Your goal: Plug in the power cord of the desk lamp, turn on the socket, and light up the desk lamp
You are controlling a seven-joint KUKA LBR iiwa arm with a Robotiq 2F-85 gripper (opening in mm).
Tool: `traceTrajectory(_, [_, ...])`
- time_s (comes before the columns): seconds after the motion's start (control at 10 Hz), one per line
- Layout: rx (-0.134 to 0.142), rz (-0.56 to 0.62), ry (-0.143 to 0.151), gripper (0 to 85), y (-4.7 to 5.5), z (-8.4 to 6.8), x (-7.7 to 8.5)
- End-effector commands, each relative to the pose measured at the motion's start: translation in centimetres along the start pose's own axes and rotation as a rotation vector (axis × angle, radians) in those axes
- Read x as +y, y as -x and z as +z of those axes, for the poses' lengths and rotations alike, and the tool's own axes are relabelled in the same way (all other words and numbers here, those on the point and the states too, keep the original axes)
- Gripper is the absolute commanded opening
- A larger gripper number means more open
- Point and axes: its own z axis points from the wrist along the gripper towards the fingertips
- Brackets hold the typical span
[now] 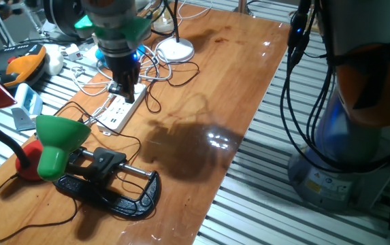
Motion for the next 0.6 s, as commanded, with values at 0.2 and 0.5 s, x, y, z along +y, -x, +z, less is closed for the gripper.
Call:
traceTrajectory(0.2, [0.009, 0.01, -0.01, 0.0, 0.0, 0.01, -0.01])
traceTrajectory(0.5, [-0.004, 0.041, -0.017, 0.0, 0.32, 0.11, 0.79])
